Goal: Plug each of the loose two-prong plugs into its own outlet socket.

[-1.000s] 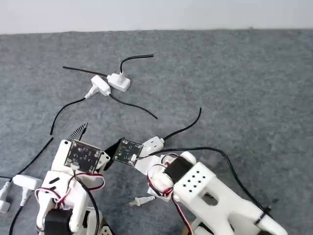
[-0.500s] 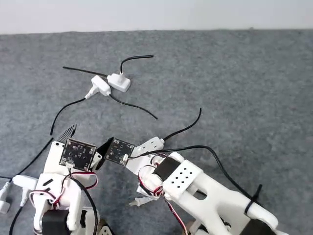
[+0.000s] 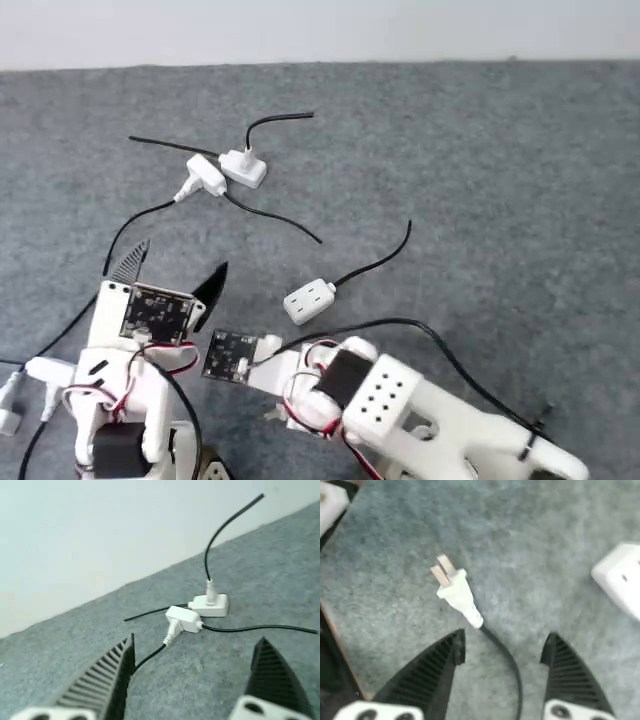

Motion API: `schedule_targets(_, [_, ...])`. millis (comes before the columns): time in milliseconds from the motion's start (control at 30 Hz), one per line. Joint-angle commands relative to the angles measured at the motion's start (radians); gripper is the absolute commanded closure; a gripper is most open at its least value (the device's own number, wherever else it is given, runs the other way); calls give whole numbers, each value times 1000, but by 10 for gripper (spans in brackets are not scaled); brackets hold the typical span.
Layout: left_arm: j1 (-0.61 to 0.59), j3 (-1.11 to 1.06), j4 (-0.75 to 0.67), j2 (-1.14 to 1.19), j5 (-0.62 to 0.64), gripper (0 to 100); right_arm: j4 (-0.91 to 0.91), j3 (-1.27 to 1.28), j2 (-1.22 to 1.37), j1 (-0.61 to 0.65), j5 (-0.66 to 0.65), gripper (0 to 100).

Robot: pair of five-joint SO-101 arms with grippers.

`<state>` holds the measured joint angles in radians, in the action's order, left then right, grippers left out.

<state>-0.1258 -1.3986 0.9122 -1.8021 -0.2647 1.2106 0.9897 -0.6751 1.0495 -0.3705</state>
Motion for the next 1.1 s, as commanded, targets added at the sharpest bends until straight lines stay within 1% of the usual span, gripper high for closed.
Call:
schedule_targets(0, [-46,-2,-57,-9,2,644,-33,28,-33,10,-23,746])
schedule_targets(167, [-87,-1,-71,-12,2,644,-124,97,31,10,-26,746])
schedule_targets(367, [-184,1,-117,-12,0,644,-197,129,125,12,-26,746])
schedule_targets(533, [-193,2,-115,-12,-46,644,-259,124,191,13,-23,746])
schedule_targets(633, [-196,18,-110,-12,-48,644,-257,100,223,15,-25,746])
schedule_targets(700, [-221,35,-114,-12,-48,644,-255,87,237,16,-29,746])
schedule_targets(800, [-258,53,-117,-12,-48,644,-242,80,251,62,-78,746])
schedule_targets(867, [-269,64,-117,-12,-51,643,-229,69,251,116,-81,746])
schedule_targets(933, [-279,76,-117,-12,-83,643,-232,55,251,157,-81,746])
schedule_targets(1067, [-305,99,-103,-12,-109,643,-239,21,252,168,-94,746])
